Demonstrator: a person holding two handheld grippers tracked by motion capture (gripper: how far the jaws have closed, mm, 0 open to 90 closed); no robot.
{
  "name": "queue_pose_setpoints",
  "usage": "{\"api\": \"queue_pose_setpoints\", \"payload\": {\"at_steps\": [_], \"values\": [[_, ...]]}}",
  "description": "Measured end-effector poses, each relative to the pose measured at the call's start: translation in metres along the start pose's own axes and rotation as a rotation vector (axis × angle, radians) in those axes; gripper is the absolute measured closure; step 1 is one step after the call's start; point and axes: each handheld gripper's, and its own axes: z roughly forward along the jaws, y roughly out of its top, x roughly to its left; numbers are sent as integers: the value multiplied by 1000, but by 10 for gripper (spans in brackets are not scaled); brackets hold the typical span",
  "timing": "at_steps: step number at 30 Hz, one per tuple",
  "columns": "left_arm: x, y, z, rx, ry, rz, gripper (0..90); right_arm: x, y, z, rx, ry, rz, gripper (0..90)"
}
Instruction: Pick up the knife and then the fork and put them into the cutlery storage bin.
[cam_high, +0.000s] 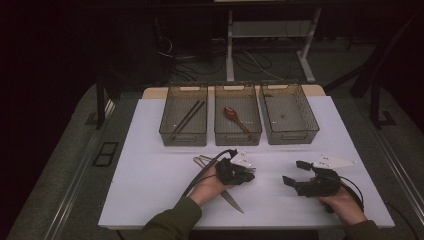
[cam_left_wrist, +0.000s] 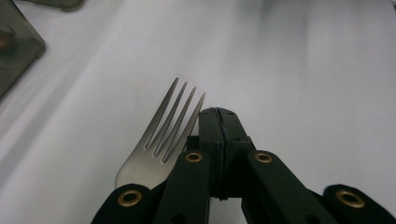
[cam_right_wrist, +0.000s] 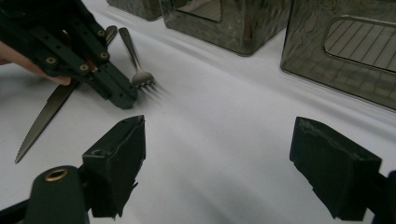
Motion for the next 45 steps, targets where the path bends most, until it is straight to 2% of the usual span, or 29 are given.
{"api": "queue_pose_setpoints", "payload": {"at_steps": [11, 16, 17, 23, 29, 34, 37, 45], "values": [[20, 7, 8, -30, 30, -40, 887, 0, 0, 0, 2, 2, 1, 176], [21, 7, 6, -36, 18, -51, 883, 0, 0, 0, 1, 3, -1, 176], [20, 7, 3, -37, 13, -56, 872, 0, 0, 0, 0, 3, 0, 177], [19, 7, -17, -28, 20, -20, 741, 0, 0, 0, -2, 4, -1, 177], [37, -8, -47, -63, 67, -72, 652, 1, 0, 0, 1, 5, -1, 176], [53, -23, -61, -69, 69, -96, 615, 1, 0, 1, 7, 8, 0, 177], [60, -28, -61, -71, 80, -102, 611, 1, -1, 1, 8, 8, 1, 177], [68, -34, -46, -69, 41, -76, 655, 0, -1, 2, 10, 9, 3, 176]]}}
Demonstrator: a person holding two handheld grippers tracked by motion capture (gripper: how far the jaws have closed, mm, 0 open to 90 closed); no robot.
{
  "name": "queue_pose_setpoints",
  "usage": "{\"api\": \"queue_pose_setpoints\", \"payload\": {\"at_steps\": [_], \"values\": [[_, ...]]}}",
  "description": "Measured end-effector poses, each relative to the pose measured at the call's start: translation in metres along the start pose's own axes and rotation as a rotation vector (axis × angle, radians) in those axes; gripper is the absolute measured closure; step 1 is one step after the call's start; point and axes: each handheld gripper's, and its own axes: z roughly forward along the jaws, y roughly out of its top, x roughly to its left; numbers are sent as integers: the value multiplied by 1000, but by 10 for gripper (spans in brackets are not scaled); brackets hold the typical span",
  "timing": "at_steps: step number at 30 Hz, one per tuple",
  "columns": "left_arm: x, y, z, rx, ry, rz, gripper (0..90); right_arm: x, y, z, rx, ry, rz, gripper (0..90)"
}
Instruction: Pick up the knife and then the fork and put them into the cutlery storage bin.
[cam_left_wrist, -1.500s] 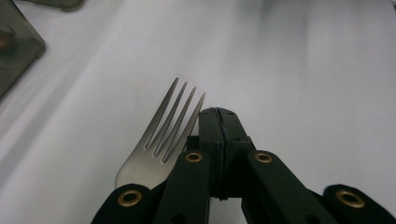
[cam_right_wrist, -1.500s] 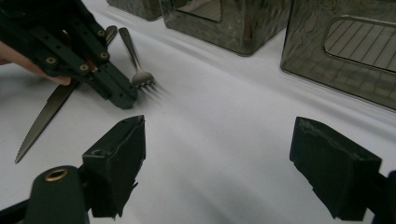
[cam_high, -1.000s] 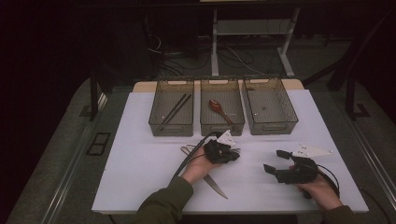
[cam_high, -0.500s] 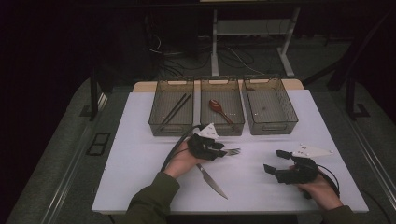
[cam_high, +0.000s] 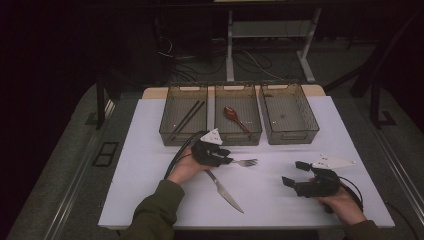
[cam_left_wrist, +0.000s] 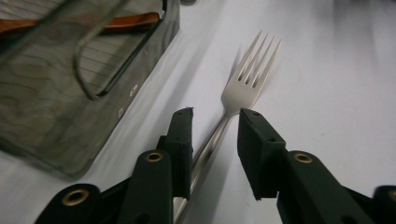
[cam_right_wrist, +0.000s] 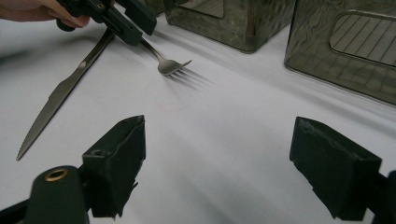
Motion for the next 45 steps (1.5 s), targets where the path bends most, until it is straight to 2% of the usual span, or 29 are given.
{"api": "queue_pose_setpoints", "payload": {"at_steps": [6, 11, 18, 21, 23, 25, 26, 31, 34, 35, 37, 42, 45], "values": [[4, -3, 7, 15, -18, 13, 695, -1, 0, 0, 0, -1, 0, 176], [2, -1, 12, 21, -24, 24, 766, -1, 0, 0, 0, -1, 1, 176], [-2, 5, 21, 16, -53, 46, 799, -1, 0, 0, 4, -1, 7, 177], [-4, 8, 25, 22, -57, 66, 807, -1, 0, 0, 1, -3, 5, 176], [-3, 10, 24, 36, -60, 111, 800, -1, 0, 0, 0, -3, 4, 176], [-3, 10, 24, 41, -76, 114, 758, -2, -1, -1, -1, -3, 7, 176], [-1, 11, 24, 47, -84, 136, 759, -2, -1, -1, -1, -2, 6, 177], [4, 9, 25, 24, -115, 130, 816, -2, -1, -1, -3, -1, 9, 176], [3, 12, 26, 45, -106, 151, 823, -2, 0, -1, 0, 2, 10, 177], [3, 14, 26, 55, -102, 172, 826, -2, 0, 0, -1, 1, 9, 176], [2, 17, 29, 59, -96, 165, 834, -2, 0, 0, -3, 1, 7, 177], [2, 28, 38, 78, -59, 194, 853, -2, 0, -2, -8, 1, 12, 177], [0, 34, 41, 76, -53, 192, 853, -3, 0, -3, -15, 0, 12, 177]]}}
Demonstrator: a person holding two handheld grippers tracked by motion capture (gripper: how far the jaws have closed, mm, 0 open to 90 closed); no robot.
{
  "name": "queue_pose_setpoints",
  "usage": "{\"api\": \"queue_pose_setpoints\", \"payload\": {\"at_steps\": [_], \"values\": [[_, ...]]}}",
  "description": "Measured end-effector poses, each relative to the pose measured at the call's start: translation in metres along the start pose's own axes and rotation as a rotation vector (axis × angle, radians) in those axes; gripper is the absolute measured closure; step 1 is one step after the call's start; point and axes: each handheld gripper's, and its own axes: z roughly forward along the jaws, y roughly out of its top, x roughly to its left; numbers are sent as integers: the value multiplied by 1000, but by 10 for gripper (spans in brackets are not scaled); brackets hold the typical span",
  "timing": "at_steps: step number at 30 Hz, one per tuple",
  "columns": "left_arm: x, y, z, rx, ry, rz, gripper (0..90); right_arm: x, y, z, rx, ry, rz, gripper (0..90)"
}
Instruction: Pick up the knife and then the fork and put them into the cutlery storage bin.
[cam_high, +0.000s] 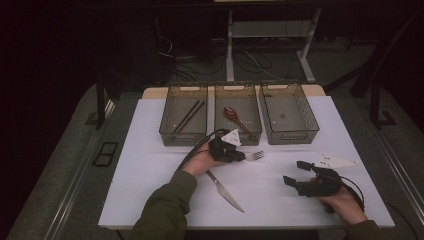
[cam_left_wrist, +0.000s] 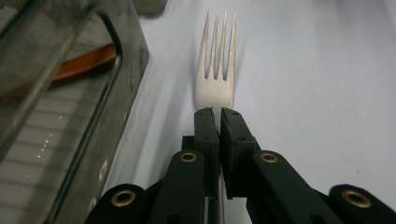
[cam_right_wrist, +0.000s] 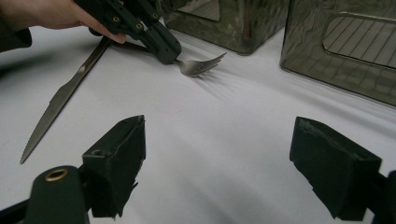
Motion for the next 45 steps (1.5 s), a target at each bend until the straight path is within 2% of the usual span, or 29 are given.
{"api": "queue_pose_setpoints", "payload": {"at_steps": [3, 5, 13, 20, 25, 30, 34, 40, 45], "values": [[-1, 7, -1, -21, 12, -1, 854, -1, 0, -1, -3, -1, 4, 176], [-1, 13, -3, -31, 22, 16, 854, -1, 0, -1, -6, 1, 9, 176], [-8, 24, -17, -108, 17, -38, 854, 0, 3, -1, 13, 11, 34, 176], [-20, 31, -27, -182, 5, -46, 854, 1, 16, -6, 7, 77, 59, 141], [-25, 34, -32, -196, 6, -42, 854, 3, 30, -2, 5, 80, 74, 154], [-32, 37, -30, -213, 9, -48, 854, 5, 50, 3, -43, 107, 118, 290], [-35, 40, -29, -227, 12, -48, 854, 9, 65, 11, -65, 144, 118, 384], [-37, 43, -33, -247, 38, -44, 854, 14, 79, 27, -71, 147, 142, 530], [-37, 44, -39, -263, 58, -39, 854, 14, 87, 33, -90, 147, 157, 639]]}}
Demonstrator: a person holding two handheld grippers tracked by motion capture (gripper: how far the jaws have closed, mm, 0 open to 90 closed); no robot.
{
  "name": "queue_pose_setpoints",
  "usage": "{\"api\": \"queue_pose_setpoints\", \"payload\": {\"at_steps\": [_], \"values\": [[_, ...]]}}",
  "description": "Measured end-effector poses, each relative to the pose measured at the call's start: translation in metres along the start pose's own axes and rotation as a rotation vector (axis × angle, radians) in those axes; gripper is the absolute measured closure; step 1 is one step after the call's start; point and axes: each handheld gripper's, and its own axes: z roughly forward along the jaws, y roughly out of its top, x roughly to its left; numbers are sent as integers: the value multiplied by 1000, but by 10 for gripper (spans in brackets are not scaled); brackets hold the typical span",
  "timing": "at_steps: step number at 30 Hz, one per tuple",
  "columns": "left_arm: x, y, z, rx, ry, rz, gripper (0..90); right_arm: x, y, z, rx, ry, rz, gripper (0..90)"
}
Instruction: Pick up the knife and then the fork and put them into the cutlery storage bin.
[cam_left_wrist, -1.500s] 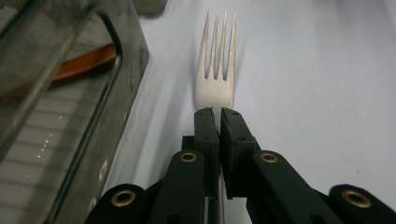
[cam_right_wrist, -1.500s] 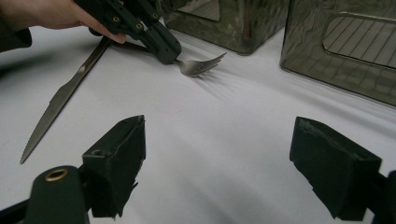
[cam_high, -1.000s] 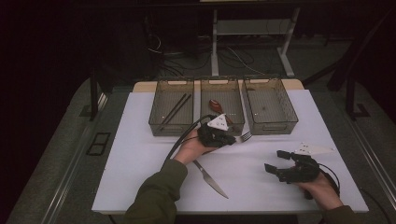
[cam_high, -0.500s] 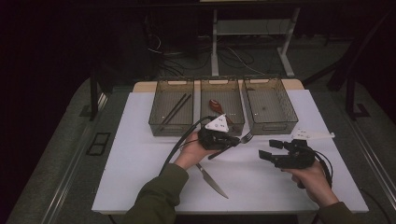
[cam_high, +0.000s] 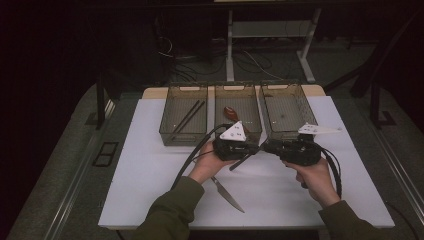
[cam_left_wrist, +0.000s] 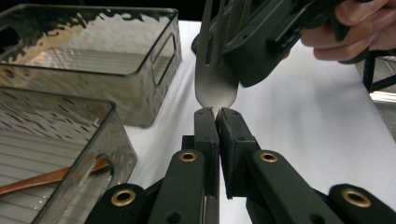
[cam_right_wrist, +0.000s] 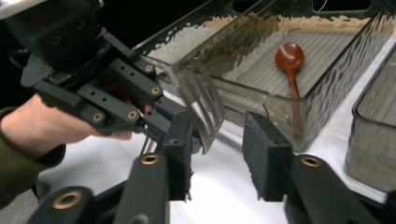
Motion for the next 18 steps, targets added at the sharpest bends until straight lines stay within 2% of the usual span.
{"api": "queue_pose_setpoints", "payload": {"at_steps": [5, 8, 13, 18], "values": [[-1, 2, -2, -22, 13, -8, 854, 5, 6, 6, -14, 15, -2, 702], [0, 3, -5, -40, 20, -14, 853, 9, 10, 8, -24, -6, -21, 731], [4, 4, -11, -86, 21, -41, 847, 10, 13, 6, -55, -42, -42, 847], [4, 4, -11, -84, 21, -39, 834, 11, 15, 6, -56, -56, -56, 859]]}}
